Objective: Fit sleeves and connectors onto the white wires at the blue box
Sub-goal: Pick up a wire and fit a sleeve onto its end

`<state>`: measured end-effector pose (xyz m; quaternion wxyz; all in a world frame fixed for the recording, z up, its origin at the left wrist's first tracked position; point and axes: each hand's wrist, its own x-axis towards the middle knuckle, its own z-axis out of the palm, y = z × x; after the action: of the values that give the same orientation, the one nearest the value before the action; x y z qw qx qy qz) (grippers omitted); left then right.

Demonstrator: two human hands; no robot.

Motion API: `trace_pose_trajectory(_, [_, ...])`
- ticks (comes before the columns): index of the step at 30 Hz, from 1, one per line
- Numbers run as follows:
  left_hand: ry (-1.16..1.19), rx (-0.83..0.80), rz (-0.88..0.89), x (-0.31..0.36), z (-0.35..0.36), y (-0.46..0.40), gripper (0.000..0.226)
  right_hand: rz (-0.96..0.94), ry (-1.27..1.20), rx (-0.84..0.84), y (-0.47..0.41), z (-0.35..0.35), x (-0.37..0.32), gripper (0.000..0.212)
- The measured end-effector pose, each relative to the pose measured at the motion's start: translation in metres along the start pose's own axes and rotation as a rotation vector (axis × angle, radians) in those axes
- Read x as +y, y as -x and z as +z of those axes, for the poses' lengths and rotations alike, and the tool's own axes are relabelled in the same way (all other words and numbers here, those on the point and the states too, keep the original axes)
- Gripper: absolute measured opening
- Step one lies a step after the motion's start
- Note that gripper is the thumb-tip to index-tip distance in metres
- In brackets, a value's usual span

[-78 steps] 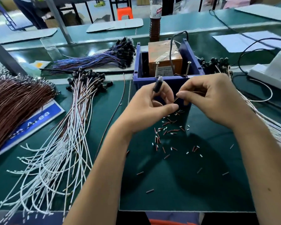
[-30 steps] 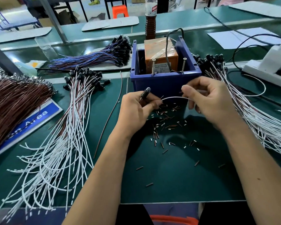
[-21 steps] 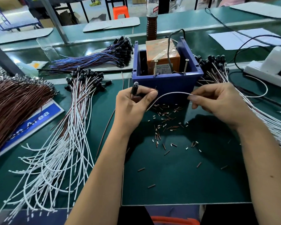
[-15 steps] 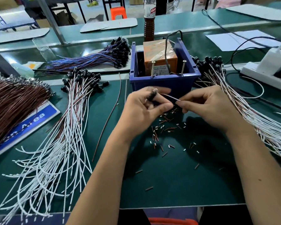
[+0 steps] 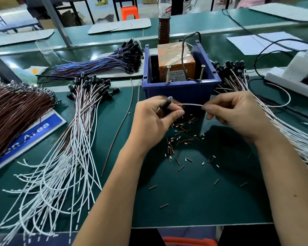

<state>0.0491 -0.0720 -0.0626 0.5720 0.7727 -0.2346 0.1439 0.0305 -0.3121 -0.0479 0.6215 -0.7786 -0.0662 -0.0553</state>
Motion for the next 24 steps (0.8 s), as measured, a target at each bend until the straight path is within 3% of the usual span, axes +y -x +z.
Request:
trace_pose_trajectory(5, [-0.138,-0.111,0.037,-0.001,0.010,0.002,0.006,-0.028,0.128,-0.101,0.001,0.021,-0.002,0.008])
trace_pose_trajectory(12, [-0.077,0.049,-0.065,-0.003,0.006,0.003,0.006,0.117,-0.097,0.066,-0.002,0.021,0.003,0.013])
trace_pose_trajectory(18, [-0.177,-0.068,0.060,0.005,0.013,0.005,0.004,0.099,-0.010,-0.014,-0.002,0.033,0.003,0.017])
trace_pose_trajectory(24, [-0.221,0.064,0.046,0.006,0.015,0.005,0.006,0.145,-0.160,0.021,-0.001,0.036,0.003,0.026])
